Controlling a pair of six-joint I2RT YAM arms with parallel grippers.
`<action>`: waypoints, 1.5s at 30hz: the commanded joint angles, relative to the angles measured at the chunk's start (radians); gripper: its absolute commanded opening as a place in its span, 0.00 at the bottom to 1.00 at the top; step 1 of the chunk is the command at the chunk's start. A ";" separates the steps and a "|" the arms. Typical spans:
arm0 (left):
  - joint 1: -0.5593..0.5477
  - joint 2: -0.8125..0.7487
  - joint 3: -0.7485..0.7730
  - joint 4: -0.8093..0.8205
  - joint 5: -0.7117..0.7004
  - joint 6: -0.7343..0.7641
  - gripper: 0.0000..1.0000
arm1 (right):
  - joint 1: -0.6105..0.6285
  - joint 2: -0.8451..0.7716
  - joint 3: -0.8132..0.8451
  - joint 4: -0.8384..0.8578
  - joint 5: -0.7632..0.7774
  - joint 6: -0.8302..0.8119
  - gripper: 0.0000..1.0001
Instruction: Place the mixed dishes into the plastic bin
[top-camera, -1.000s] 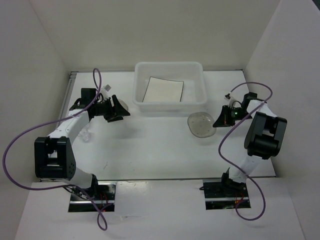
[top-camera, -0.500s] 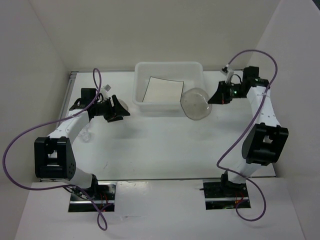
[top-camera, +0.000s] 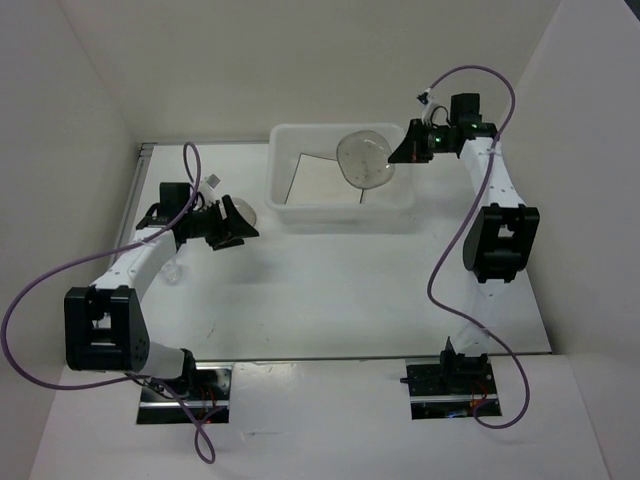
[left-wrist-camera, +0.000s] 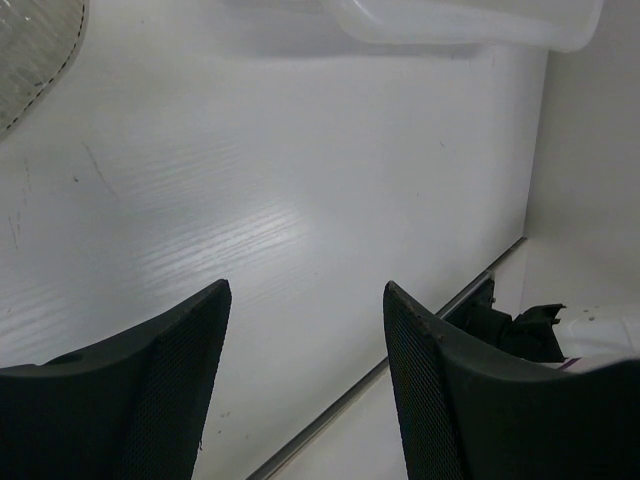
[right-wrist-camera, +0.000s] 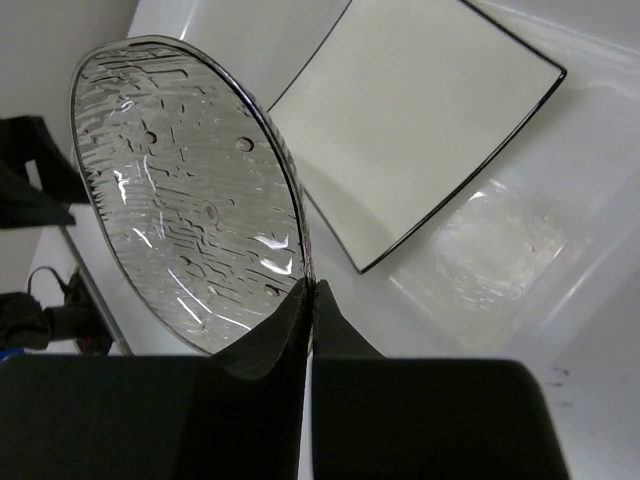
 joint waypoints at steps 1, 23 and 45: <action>-0.004 -0.045 -0.030 0.017 -0.003 0.003 0.70 | 0.042 0.063 0.149 0.096 0.068 0.074 0.00; -0.004 -0.085 -0.020 -0.036 -0.071 -0.049 0.71 | 0.204 0.582 0.551 0.116 0.303 0.025 0.00; -0.004 -0.085 -0.029 -0.034 -0.187 -0.069 0.80 | 0.244 0.566 0.829 0.078 0.394 0.043 0.78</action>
